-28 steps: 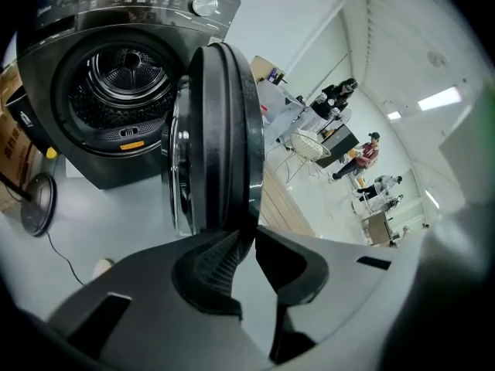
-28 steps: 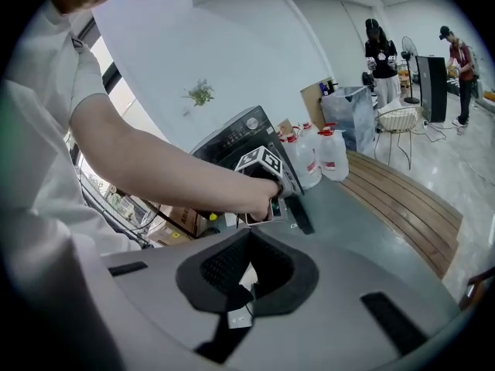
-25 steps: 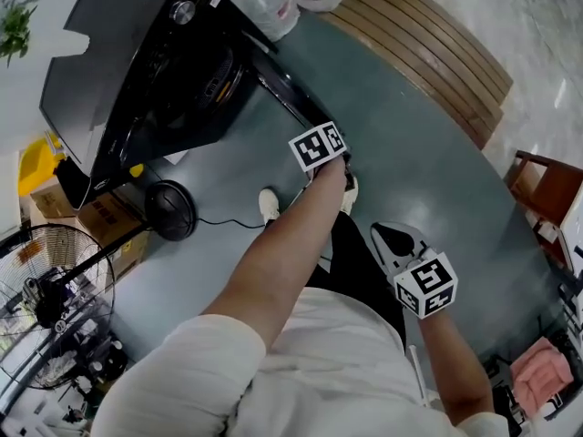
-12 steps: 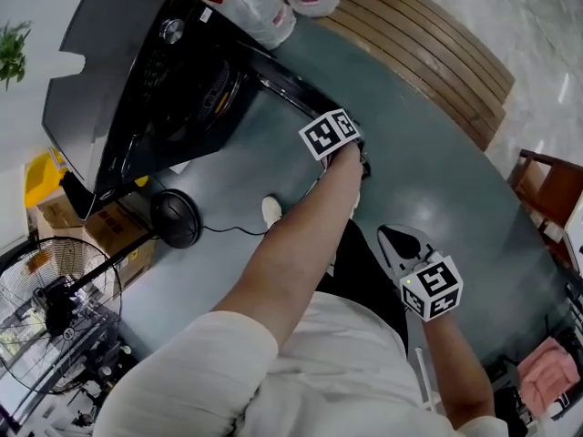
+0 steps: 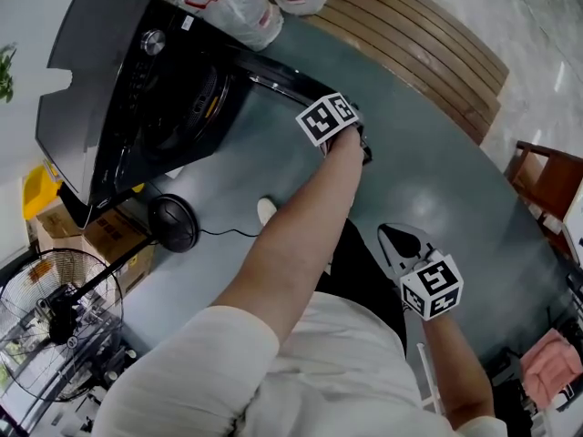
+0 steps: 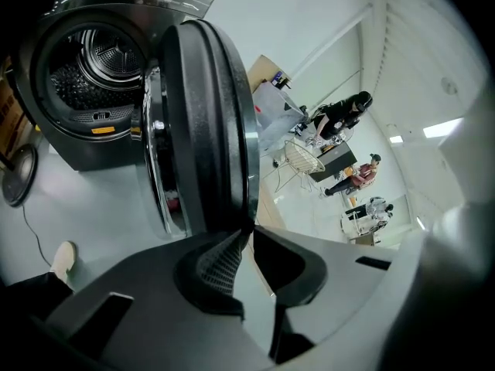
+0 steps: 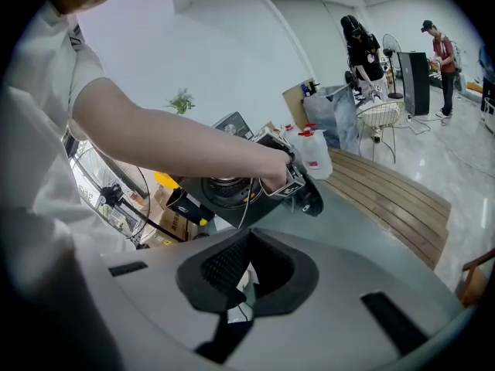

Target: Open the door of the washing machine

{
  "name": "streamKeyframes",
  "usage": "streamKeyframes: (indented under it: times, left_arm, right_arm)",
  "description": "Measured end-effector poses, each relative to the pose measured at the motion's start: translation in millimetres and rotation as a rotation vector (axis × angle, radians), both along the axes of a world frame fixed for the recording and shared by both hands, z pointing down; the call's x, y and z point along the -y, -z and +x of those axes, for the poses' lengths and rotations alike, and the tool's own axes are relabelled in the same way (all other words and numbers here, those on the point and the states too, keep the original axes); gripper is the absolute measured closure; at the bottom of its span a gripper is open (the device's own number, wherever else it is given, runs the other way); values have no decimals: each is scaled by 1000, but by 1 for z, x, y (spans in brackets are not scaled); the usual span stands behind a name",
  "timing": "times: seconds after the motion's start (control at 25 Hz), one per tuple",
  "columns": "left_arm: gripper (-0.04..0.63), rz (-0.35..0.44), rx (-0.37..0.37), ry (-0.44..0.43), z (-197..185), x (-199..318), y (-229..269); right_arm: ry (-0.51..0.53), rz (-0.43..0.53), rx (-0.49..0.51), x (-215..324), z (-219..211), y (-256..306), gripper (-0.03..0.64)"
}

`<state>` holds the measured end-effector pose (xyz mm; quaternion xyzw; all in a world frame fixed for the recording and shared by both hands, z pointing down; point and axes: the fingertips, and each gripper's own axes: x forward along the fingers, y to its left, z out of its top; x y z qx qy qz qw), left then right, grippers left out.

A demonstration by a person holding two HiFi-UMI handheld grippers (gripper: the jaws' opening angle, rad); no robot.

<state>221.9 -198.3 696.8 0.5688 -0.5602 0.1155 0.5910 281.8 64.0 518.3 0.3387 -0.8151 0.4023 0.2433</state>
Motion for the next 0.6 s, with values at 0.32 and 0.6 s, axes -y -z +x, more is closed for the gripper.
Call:
streamKeyframes:
  times: [0.32,0.6]
  left_arm:
    - [535,12,0,-5,5,7,1]
    - [535,11,0,-12,6,8,1]
  right_arm:
    - [3,-1,3,7,2,-1,607]
    - [13,1,-2,14,3,-2,607]
